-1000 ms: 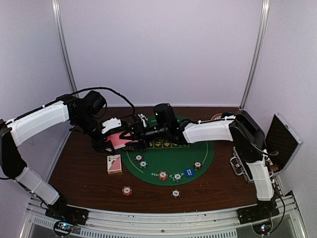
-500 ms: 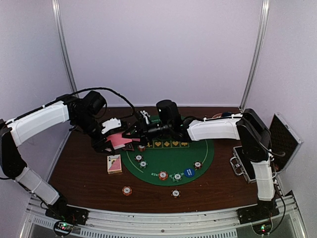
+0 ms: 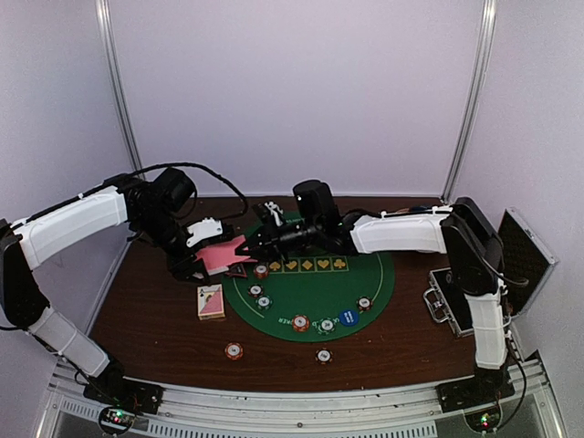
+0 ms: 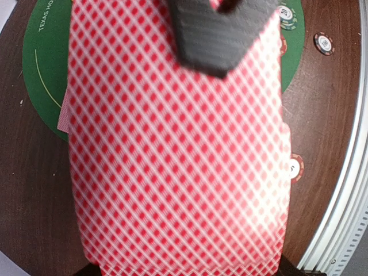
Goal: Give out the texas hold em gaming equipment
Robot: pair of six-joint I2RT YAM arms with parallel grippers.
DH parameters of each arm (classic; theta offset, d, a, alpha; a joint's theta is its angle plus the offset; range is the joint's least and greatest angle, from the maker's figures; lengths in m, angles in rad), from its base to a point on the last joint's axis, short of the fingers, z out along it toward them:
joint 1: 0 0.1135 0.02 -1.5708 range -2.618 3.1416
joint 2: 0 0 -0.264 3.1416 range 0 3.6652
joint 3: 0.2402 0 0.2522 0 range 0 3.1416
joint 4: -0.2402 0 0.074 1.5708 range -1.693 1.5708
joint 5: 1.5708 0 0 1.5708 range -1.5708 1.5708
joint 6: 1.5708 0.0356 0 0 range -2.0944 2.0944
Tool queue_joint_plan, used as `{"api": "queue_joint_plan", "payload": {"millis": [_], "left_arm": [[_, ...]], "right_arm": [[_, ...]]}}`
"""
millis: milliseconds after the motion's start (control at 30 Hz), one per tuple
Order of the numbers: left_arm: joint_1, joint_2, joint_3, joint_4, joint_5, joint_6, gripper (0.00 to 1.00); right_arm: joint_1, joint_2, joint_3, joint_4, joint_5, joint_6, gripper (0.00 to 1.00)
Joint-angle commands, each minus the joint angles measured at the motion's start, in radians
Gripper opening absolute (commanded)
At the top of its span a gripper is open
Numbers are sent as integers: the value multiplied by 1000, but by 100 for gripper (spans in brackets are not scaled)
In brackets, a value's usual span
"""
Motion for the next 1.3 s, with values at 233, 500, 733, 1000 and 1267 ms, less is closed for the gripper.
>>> {"api": "queue_joint_plan", "payload": {"millis": [233,500,733,1000,1267], "left_arm": [[-3,-13,9,23,-18,9,0],[-2,-8,15,17,-16,8,0],[-3,-4,26,5,-8,5,0],[-3,-12,12,-9,0,5,0],[-3,-15,14,-12,15,8,0]], "right_arm": [[-176,-86,19,-203,-20,-156,0],[-343,60,242,-463,56,-335,0],[-409,259,498,-617,123,-423,0],[-430,445,725,-638,137,-392,0],[-434,560,820,-589,142,-327,0]]}}
